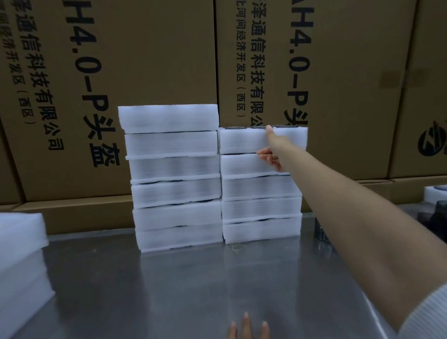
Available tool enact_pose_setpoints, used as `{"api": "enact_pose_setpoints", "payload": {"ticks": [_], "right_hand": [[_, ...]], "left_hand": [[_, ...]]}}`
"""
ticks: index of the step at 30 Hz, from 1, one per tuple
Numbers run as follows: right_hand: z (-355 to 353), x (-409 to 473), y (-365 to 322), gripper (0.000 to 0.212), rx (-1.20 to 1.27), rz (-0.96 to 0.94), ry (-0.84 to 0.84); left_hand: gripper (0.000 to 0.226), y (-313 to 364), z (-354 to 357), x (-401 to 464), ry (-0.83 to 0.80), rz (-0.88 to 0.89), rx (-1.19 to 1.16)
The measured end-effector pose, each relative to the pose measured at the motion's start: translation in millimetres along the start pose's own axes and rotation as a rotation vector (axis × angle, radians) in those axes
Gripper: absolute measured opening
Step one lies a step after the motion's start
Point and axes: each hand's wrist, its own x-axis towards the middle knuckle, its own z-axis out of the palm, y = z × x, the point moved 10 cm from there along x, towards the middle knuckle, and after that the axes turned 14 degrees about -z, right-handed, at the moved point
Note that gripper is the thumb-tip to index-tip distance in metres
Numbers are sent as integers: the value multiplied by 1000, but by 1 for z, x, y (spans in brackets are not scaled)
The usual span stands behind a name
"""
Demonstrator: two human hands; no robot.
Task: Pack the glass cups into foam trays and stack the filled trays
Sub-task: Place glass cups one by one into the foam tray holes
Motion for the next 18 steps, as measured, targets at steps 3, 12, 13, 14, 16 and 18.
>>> {"api": "enact_pose_setpoints", "payload": {"ticks": [3, 12, 13, 14, 16, 18], "right_hand": [[8, -1, 5, 65, 171, -3, 18], [39, -92, 119, 39, 367, -13, 122], [40, -110, 135, 38, 369, 14, 132], [40, -128, 148, 39, 374, 34, 143], [38, -164, 165, 43, 411, 44, 152], [34, -198, 166, 45, 434, -6, 146]], "left_hand": [[17, -8, 10, -9, -114, -38, -1], [39, -9, 9, -49, -629, -201, -71], [46, -11, 12, -52, -752, -257, -96], [52, -9, 9, -53, -859, -273, -113], [52, -11, -1, -46, -976, -304, -87], [55, -15, 4, -50, -1007, -319, -26]]}}
